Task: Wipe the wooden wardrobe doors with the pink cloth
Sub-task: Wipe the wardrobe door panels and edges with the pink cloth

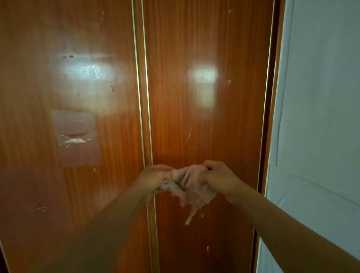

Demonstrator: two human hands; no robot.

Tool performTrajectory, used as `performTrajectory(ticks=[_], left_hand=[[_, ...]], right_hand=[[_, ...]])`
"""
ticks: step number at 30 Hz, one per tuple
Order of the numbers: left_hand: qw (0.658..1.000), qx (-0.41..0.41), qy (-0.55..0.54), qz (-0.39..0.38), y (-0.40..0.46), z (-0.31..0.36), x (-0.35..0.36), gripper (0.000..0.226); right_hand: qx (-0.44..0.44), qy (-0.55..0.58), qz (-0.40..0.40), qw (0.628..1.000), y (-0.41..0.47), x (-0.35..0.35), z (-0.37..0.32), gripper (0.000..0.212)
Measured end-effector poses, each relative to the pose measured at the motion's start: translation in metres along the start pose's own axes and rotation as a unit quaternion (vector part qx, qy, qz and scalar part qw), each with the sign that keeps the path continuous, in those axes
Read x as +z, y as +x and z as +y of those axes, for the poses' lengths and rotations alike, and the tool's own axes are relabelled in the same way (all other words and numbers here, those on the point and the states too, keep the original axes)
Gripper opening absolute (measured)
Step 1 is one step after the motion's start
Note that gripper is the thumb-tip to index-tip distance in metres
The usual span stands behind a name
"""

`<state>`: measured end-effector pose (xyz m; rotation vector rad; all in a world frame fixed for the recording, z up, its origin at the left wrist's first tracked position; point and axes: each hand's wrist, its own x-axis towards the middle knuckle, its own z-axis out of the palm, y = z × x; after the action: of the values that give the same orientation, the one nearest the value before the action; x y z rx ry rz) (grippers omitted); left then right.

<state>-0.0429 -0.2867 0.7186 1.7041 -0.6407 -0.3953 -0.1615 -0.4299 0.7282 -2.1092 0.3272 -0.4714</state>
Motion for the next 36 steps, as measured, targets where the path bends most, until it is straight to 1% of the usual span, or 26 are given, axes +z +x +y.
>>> performTrajectory(ticks=[2, 4, 6, 10, 12, 14, 16, 17, 18, 20, 22, 23, 25, 26, 27, 28, 30, 31, 32, 34, 35, 36], left_hand=[[0.995, 0.02, 0.072, 0.071, 0.009, 0.008, -0.014, 0.018], [0.99, 0.037, 0.108, 0.088, 0.016, 0.017, -0.024, 0.019], [0.988, 0.076, 0.121, 0.062, 0.021, 0.025, -0.031, 0.022], [0.986, 0.146, 0.081, -0.027, 0.023, 0.047, -0.029, 0.029], [0.979, 0.171, 0.079, -0.08, 0.027, 0.059, -0.024, 0.029], [0.974, 0.186, 0.067, -0.107, 0.036, 0.069, -0.016, 0.025], [0.978, 0.183, 0.012, -0.1, 0.047, 0.075, -0.008, 0.02], [0.981, 0.174, -0.028, -0.086, 0.053, 0.077, -0.005, 0.022], [0.982, 0.158, -0.071, -0.069, 0.06, 0.077, -0.002, 0.027], [0.983, 0.117, -0.132, -0.054, 0.074, 0.079, 0.0, 0.041], [0.987, 0.091, -0.122, -0.051, 0.083, 0.083, 0.003, 0.04], [0.99, 0.088, -0.101, -0.037, 0.088, 0.086, 0.008, 0.039], [0.992, 0.107, -0.055, 0.032, 0.099, 0.095, 0.015, 0.04], [0.989, 0.126, -0.041, 0.07, 0.104, 0.1, 0.016, 0.037], [0.985, 0.142, -0.041, 0.092, 0.105, 0.105, 0.015, 0.035], [0.982, 0.156, -0.045, 0.096, 0.11, 0.113, 0.017, 0.039], [0.986, 0.157, -0.042, 0.036, 0.115, 0.129, 0.022, 0.057], [0.987, 0.157, -0.021, 0.011, 0.118, 0.138, 0.027, 0.059], [0.988, 0.155, -0.009, 0.005, 0.123, 0.143, 0.032, 0.053], [0.987, 0.142, -0.049, 0.058, 0.136, 0.154, 0.041, 0.028], [0.983, 0.137, -0.092, 0.084, 0.141, 0.16, 0.045, 0.017], [0.976, 0.14, -0.131, 0.101, 0.148, 0.166, 0.046, 0.013]], right_hand=[[-0.004, -0.099, 0.036, 0.994, 0.011, -0.016, 0.001, 0.018], [-0.011, -0.133, 0.027, 0.991, 0.017, -0.03, -0.002, 0.022], [-0.022, -0.147, 0.015, 0.989, 0.02, -0.039, -0.008, 0.029], [-0.057, -0.14, 0.028, 0.988, 0.03, -0.045, -0.027, 0.035], [-0.072, -0.1, 0.038, 0.992, 0.039, -0.044, -0.038, 0.033], [-0.098, -0.04, 0.034, 0.994, 0.049, -0.042, -0.048, 0.026], [-0.126, -0.003, 0.035, 0.991, 0.06, -0.038, -0.054, 0.016], [-0.135, 0.012, 0.038, 0.99, 0.066, -0.038, -0.055, 0.013], [-0.139, 0.031, 0.033, 0.989, 0.073, -0.039, -0.054, 0.015], [-0.154, 0.056, -0.006, 0.986, 0.085, -0.045, -0.049, 0.026], [-0.172, 0.06, -0.043, 0.982, 0.095, -0.051, -0.045, 0.026], [-0.179, 0.067, -0.041, 0.981, 0.1, -0.054, -0.043, 0.022], [-0.177, 0.096, -0.004, 0.98, 0.111, -0.064, -0.042, 0.015], [-0.172, 0.099, 0.029, 0.98, 0.119, -0.07, -0.044, 0.012], [-0.163, 0.097, 0.068, 0.98, 0.124, -0.075, -0.046, 0.012], [-0.155, 0.1, 0.101, 0.978, 0.135, -0.085, -0.048, 0.013], [-0.15, 0.134, 0.149, 0.968, 0.152, -0.106, -0.057, 0.015], [-0.155, 0.156, 0.153, 0.964, 0.162, -0.115, -0.062, 0.017], [-0.162, 0.182, 0.144, 0.959, 0.168, -0.12, -0.068, 0.014], [-0.177, 0.227, 0.105, 0.952, 0.178, -0.126, -0.076, 0.004], [-0.177, 0.248, 0.089, 0.948, 0.182, -0.129, -0.076, 0.011], [-0.169, 0.288, 0.059, 0.941, 0.187, -0.131, -0.074, 0.016]])
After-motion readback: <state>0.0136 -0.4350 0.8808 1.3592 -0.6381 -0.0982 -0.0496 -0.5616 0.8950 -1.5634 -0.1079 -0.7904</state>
